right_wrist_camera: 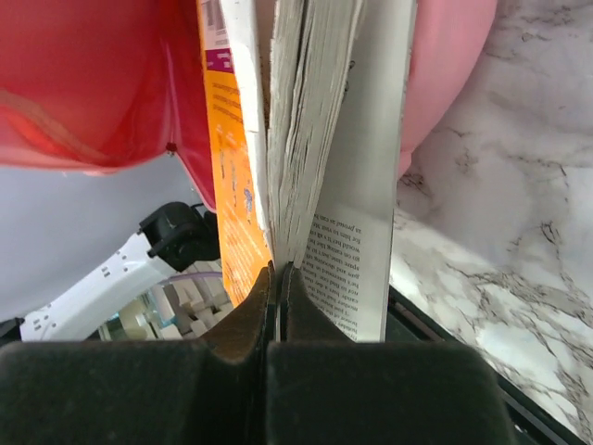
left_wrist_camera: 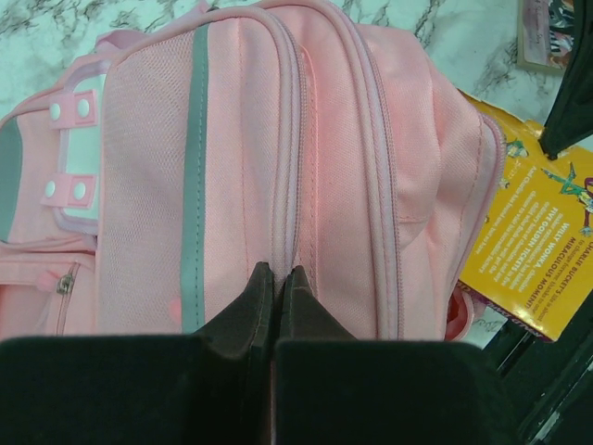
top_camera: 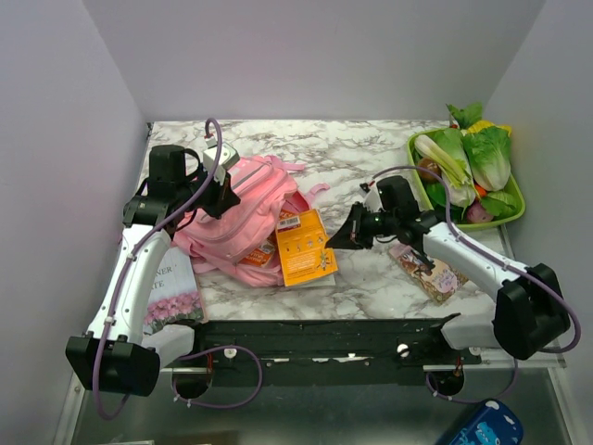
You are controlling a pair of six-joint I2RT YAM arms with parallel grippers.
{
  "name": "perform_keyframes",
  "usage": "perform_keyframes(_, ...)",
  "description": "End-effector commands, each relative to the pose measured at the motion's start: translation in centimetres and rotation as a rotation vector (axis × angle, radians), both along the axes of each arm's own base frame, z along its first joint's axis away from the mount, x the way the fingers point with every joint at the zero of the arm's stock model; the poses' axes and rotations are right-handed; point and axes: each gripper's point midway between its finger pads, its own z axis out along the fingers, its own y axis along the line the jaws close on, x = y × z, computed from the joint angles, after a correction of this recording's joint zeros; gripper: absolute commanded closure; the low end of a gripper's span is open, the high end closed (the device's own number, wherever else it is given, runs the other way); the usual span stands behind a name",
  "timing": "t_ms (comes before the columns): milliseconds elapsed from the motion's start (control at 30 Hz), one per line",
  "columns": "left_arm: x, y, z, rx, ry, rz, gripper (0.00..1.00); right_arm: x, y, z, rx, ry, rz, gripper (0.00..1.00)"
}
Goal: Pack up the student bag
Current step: Place the book in the student bag, then move the book to the center of the board.
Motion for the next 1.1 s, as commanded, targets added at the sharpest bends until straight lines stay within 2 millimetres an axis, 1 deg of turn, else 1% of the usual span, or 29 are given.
perform_keyframes(0,0.5,-1.1,4.8,-0.073,-0.154,-0.054,0.96,2.2,1.9,2.0,0.078,-0.041,-0.031,0.99)
perform_keyframes(33,0.5,-1.1,4.9,-0.076,-0.153,-0.058,0.96,3.2,2.1,2.1,0.067,-0.058,-0.063,0.99)
perform_keyframes(67,0.5,-1.2,4.8,-0.077,-0.148,-0.058,0.96,4.0,2.4,1.6,0.051,-0.038,-0.093,0.99)
perform_keyframes(100,0.4,-1.2,4.8,-0.081,-0.143,-0.061,0.96,5.2,2.8,2.4,0.052,-0.058,-0.128,0.99)
perform_keyframes(133,0.4,-1.3,4.9,-0.085,-0.141,-0.062,0.96,6.6,2.8,2.1,0.029,-0.076,-0.195,0.99)
perform_keyframes(167,0.3,-1.3,4.8,-0.087,-0.135,-0.064,0.96,7.5,3.4,1.5,0.022,-0.047,-0.236,0.99)
perform_keyframes(233,0.2,-1.4,4.9,-0.091,-0.133,-0.065,0.96,9.6,4.3,2.0,0.037,-0.077,-0.307,0.99)
perform_keyframes(267,0.2,-1.3,4.9,-0.090,-0.133,-0.062,0.96,9.7,5.3,2.2,0.061,-0.067,-0.310,0.99)
perform_keyframes(300,0.1,-1.3,5.0,-0.087,-0.136,-0.064,0.96,10.1,6.0,0.7,0.042,-0.037,-0.312,0.99)
perform_keyframes(333,0.1,-1.2,5.1,-0.082,-0.142,-0.060,0.96,10.6,6.8,1.5,0.053,-0.049,-0.312,0.99)
perform_keyframes(367,0.1,-1.1,5.1,-0.078,-0.144,-0.059,0.96,10.1,8.0,1.3,0.054,-0.041,-0.281,0.99)
perform_keyframes(400,0.0,-1.1,5.1,-0.073,-0.141,-0.058,0.96,10.1,8.6,0.4,0.044,-0.023,-0.264,0.99)
perform_keyframes(433,0.0,-1.0,5.0,-0.066,-0.145,-0.058,0.96,9.6,9.2,0.5,0.053,-0.017,-0.237,0.93)
perform_keyframes(467,-0.1,-0.9,5.0,-0.061,-0.150,-0.056,0.96,9.2,9.6,0.4,0.048,-0.018,-0.222,0.83)
perform_keyframes(500,-0.1,-0.9,4.8,-0.060,-0.145,-0.054,0.96,9.1,9.4,0.2,0.034,-0.030,-0.217,0.56)
perform_keyframes(533,0.0,-0.9,4.7,-0.057,-0.146,-0.054,0.96,8.8,8.9,1.0,0.030,-0.059,-0.222,0.41)
perform_keyframes(567,0.0,-0.8,4.6,-0.056,-0.143,-0.053,0.96,8.8,7.8,0.2,-0.014,-0.074,-0.253,0.33)
perform_keyframes(600,0.0,-0.8,4.4,-0.056,-0.137,-0.053,0.96,8.8,6.8,0.1,-0.045,-0.102,-0.262,0.15)
perform_keyframes(633,0.1,-0.8,4.4,-0.056,-0.137,-0.053,0.96,8.6,5.7,1.5,-0.048,-0.143,-0.277,0.04)
perform_keyframes(667,0.1,-0.8,4.3,-0.055,-0.137,-0.051,0.96,9.1,3.8,1.0,-0.097,-0.150,-0.314,0.00)
perform_keyframes(733,0.2,-0.9,4.2,-0.059,-0.136,-0.056,0.96,8.6,1.1,-0.2,-0.159,-0.133,-0.330,0.00)
perform_keyframes(767,0.3,-1.0,4.1,-0.062,-0.131,-0.055,0.96,9.2,-1.0,0.5,-0.162,-0.149,-0.365,0.00)
perform_keyframes(833,0.3,-1.0,4.3,-0.066,-0.135,-0.057,0.96,8.5,-4.1,-1.0,-0.239,-0.114,-0.393,0.00)
perform_keyframes(867,0.4,-1.0,4.2,-0.066,-0.133,-0.057,0.96,9.3,-6.9,-0.8,-0.272,-0.118,-0.459,0.00)
perform_keyframes(933,0.4,-1.0,4.2,-0.063,-0.134,-0.057,0.96,9.0,-10.5,-1.9,-0.368,-0.116,-0.493,0.00)
perform_keyframes(967,0.3,-1.0,4.2,-0.062,-0.138,-0.056,0.96,8.6,-13.9,-2.9,-0.450,-0.073,-0.557,0.00)
perform_keyframes(1000,0.3,-0.9,4.2,-0.058,-0.141,-0.057,0.96,8.3,-15.9,-2.9,-0.509,-0.085,-0.579,0.00)
perform_keyframes(1033,0.3,-0.9,4.1,-0.058,-0.140,-0.057,0.96,6.8,-17.7,-4.0,-0.581,-0.026,-0.595,0.00)
perform_keyframes(1067,0.2,-0.9,4.1,-0.057,-0.142,-0.057,0.96,6.5,-20.5,-4.4,-0.660,-0.002,-0.668,0.00)
